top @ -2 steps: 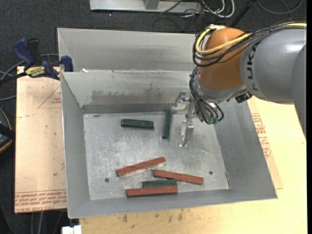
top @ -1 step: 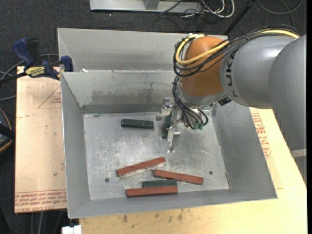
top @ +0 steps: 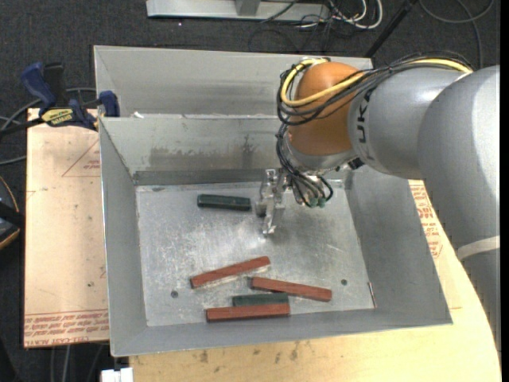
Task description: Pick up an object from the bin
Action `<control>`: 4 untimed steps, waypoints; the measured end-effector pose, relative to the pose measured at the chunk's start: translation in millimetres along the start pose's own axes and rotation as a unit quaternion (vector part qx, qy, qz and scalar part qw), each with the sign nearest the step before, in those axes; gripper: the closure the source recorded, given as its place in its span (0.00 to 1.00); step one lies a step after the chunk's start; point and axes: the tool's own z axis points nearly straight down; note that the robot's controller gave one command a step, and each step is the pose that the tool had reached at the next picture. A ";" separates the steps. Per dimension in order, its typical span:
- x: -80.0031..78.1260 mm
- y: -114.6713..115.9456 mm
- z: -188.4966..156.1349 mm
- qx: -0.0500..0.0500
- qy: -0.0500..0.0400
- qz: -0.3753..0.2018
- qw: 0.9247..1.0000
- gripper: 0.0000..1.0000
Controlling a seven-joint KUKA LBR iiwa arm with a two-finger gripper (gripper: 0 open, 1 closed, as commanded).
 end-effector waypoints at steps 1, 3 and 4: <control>0.0 0.0 0.0 0.000 0.000 0.000 1.000 1.00; 2.8 2.9 -129.7 0.002 -0.004 0.003 1.000 1.00; -6.1 7.1 -69.5 0.002 -0.003 0.028 1.000 0.00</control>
Offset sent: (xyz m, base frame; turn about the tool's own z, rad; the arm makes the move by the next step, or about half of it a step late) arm -0.0032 0.0015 0.1295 0.0057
